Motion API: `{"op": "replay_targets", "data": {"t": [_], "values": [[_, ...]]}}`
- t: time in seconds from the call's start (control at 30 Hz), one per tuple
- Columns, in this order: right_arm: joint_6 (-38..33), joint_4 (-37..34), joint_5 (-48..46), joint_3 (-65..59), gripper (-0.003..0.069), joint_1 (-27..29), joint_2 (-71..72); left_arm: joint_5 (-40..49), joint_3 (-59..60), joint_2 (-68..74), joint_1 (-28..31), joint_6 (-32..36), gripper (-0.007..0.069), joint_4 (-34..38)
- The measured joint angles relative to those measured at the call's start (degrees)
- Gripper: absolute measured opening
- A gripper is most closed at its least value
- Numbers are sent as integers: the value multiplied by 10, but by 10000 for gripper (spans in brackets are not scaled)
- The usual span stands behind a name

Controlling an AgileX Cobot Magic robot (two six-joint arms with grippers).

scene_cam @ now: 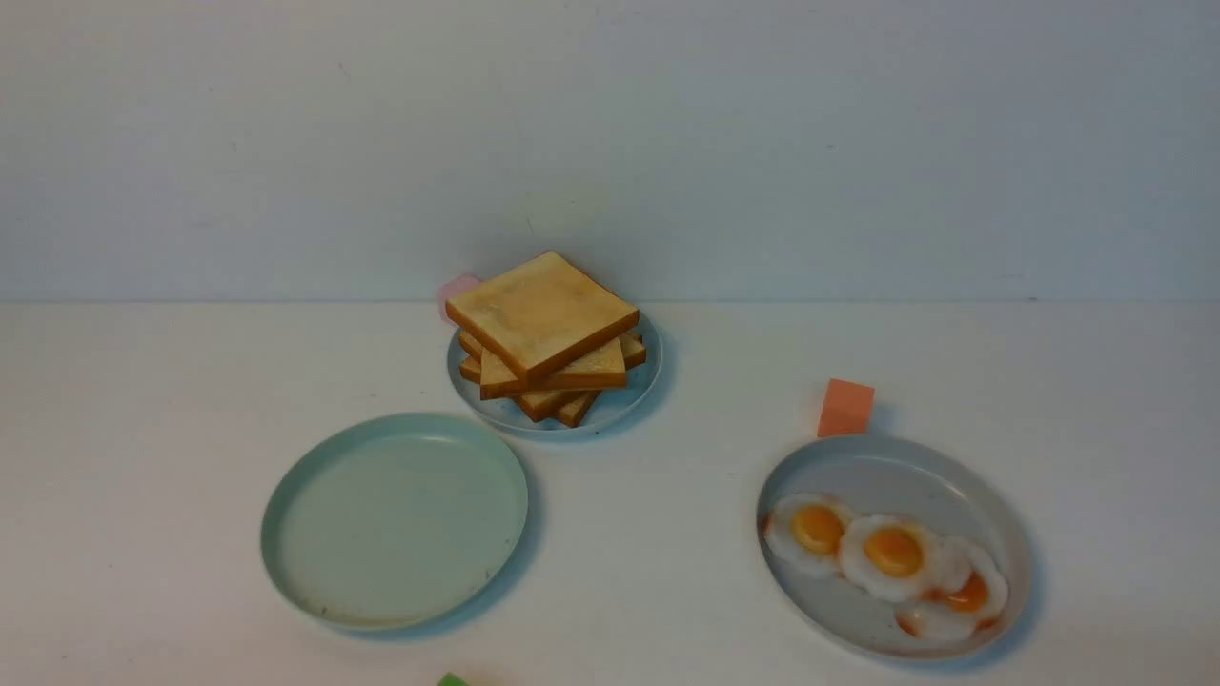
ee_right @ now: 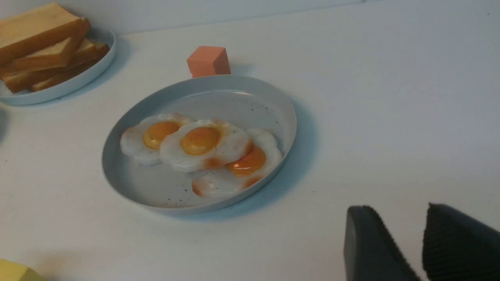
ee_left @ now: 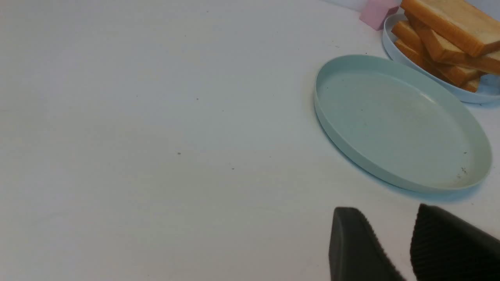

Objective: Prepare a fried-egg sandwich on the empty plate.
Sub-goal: Use the left arm to grab a slice of bread

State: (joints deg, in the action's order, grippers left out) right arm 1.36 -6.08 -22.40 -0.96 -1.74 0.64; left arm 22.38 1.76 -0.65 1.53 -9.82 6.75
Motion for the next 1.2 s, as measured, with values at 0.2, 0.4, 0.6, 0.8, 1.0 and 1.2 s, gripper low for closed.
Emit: {"op": "replay_targets", "data": {"t": [0.2, 0.4, 0.6, 0.8, 1.0, 1.2], "values": [[0, 0, 0, 0, 238, 0, 0, 0, 0, 0, 0, 0, 238, 0], [0, 0, 0, 0, 238, 0, 0, 0, 0, 0, 0, 0, 238, 0], [0, 0, 0, 0, 238, 0, 0, 0, 0, 0, 0, 0, 238, 0], [0, 0, 0, 0, 238, 0, 0, -1, 0, 0, 0, 0, 238, 0], [0, 0, 0, 0, 238, 0, 0, -90, 0, 0, 0, -68, 238, 140], [0, 0, 0, 0, 238, 0, 0, -185, 0, 0, 0, -110, 238, 304]]}}
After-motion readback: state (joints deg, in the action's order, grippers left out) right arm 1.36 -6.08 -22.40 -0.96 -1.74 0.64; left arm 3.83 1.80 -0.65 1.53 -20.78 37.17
